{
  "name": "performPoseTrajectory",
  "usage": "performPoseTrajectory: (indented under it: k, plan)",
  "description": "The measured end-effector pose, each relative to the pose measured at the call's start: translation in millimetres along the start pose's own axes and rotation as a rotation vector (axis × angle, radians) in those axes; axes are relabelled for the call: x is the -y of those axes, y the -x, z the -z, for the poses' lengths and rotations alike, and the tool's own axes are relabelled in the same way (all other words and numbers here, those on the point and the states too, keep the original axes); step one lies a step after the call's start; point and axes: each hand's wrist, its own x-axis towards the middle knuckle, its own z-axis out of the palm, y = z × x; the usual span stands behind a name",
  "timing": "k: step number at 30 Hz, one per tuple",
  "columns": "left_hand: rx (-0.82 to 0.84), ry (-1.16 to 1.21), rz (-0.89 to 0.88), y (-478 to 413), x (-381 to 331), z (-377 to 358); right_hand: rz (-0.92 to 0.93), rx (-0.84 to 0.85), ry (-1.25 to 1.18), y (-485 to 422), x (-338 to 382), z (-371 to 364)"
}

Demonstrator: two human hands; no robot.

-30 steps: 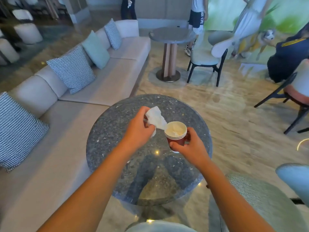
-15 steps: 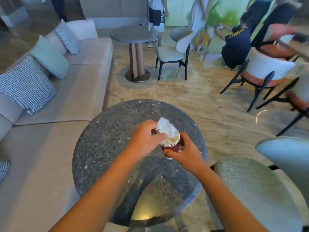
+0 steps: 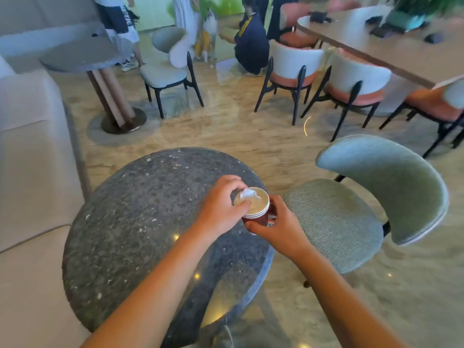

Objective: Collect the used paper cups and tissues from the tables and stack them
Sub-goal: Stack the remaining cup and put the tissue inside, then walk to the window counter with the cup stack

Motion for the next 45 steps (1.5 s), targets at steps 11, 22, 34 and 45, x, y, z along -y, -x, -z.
performPoseTrajectory:
  k: [11, 22, 34, 45]
  plan:
    - [0.394, -0.104, -0.148, 24, -128, -145, -0.054, -0.297, -0.073, 107, -66, 143]
    - [0.334, -0.007, -0.436, 50, -230, -250, -0.149, -0.564, -0.140, 194, -149, 268]
    - [0.376, -0.394, -0.714, -40, -269, -355, -0.261, -0.790, -0.166, 182, -193, 367]
    - [0.651, -0.268, -0.998, -118, -388, -524, -0.422, -1.195, -0.213, 208, -227, 500]
